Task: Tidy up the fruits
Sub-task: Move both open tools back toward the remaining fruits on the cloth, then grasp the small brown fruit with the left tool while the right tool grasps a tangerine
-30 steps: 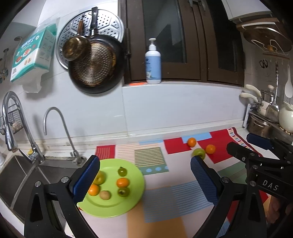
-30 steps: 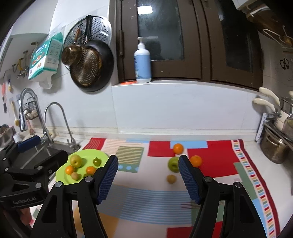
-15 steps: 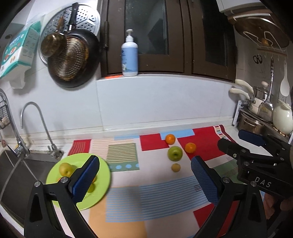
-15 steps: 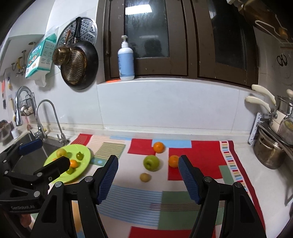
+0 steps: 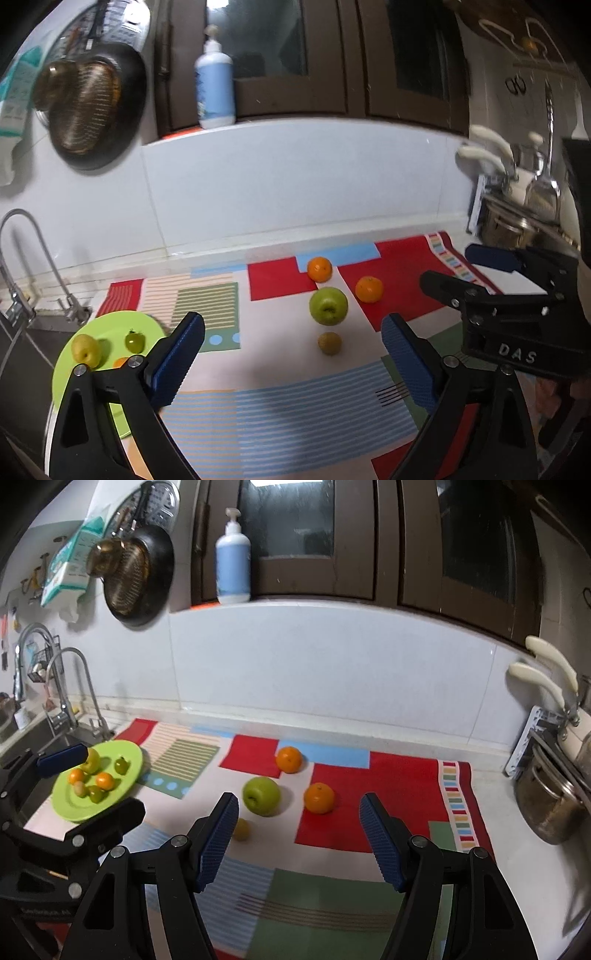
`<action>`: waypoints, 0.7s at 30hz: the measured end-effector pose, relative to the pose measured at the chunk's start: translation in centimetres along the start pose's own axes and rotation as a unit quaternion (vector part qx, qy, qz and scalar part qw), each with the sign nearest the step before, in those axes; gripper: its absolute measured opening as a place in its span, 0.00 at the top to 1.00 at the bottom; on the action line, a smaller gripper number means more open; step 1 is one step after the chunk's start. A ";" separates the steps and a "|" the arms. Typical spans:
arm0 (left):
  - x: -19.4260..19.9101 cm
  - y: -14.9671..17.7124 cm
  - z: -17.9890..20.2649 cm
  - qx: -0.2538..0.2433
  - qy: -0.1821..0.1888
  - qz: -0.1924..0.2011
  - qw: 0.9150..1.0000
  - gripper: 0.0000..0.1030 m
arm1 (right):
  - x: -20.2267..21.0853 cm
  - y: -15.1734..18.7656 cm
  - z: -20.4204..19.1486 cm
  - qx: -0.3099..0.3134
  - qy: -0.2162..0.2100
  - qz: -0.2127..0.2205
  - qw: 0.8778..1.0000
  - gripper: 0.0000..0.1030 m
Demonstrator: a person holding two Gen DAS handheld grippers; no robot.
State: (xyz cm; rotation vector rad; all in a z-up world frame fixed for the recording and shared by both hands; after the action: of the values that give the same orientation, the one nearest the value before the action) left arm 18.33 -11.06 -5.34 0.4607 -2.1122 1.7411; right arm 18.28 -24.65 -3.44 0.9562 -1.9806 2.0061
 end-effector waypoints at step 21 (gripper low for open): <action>-11.4 4.0 5.4 -0.044 0.075 -0.139 0.987 0.46 | -10.6 3.0 5.1 -0.028 -0.016 -0.093 0.995 0.34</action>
State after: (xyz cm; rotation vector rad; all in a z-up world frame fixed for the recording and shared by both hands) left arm 26.06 -15.40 -15.14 0.5524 -1.9076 1.4733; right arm 26.58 -26.42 -12.07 1.1203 -1.8754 1.8377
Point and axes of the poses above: each gripper's, at about its wrist camera, not at the fingertips, and x roughly against the way its jaws point, z to its right, y to its underside, the point moved 5 cm from there along -x, roughly the way its jaws point, and after that the axes turned 12 degrees about -y, right-handed, at the moved point
